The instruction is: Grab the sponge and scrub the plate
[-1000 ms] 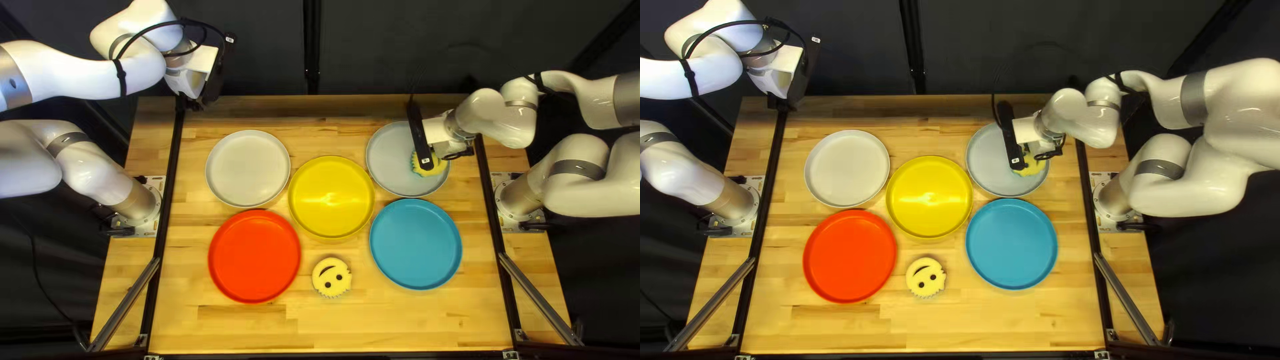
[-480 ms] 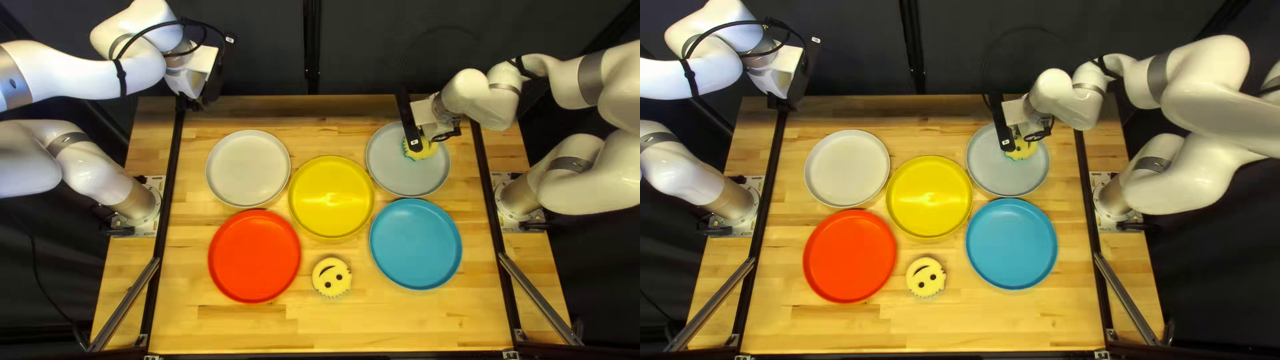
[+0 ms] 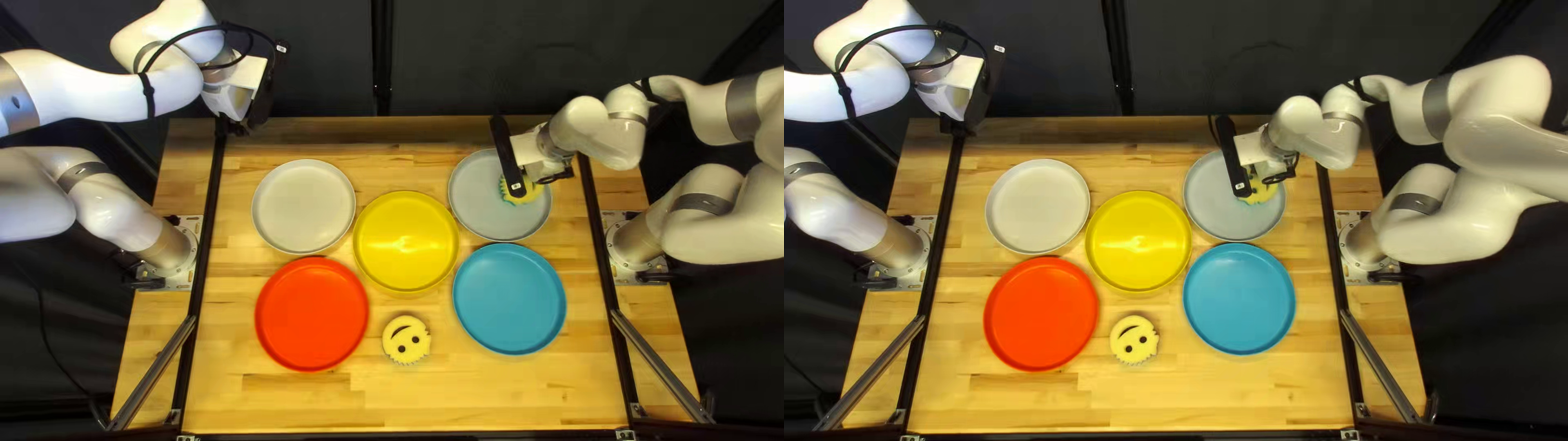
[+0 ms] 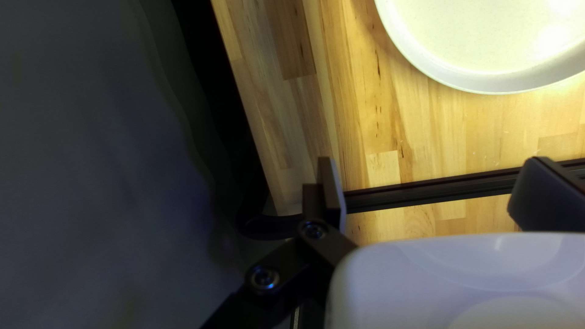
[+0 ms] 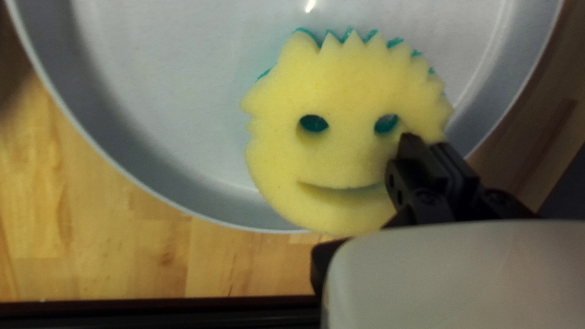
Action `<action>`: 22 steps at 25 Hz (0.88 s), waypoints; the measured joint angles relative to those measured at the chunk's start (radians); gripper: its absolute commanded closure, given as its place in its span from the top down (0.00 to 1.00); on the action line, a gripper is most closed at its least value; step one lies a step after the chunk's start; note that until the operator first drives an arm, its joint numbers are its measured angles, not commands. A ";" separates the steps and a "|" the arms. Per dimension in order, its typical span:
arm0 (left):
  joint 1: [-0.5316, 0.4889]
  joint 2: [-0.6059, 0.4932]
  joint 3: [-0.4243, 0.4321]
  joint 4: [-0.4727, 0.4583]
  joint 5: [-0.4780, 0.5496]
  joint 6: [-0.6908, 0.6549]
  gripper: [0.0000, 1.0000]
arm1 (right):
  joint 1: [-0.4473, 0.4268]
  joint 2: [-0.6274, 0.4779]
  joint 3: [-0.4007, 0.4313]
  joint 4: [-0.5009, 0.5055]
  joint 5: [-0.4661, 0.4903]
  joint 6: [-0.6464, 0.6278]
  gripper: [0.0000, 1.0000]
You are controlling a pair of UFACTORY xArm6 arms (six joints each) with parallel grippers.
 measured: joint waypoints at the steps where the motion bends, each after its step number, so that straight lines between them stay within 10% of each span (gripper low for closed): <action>1: 0.000 0.000 0.000 0.000 0.000 0.000 1.00 | 0.011 0.000 0.001 -0.004 0.001 0.011 0.00; 22: 0.000 0.000 0.000 0.000 0.000 0.000 1.00 | -0.157 0.265 -0.193 0.005 -0.080 -0.139 0.00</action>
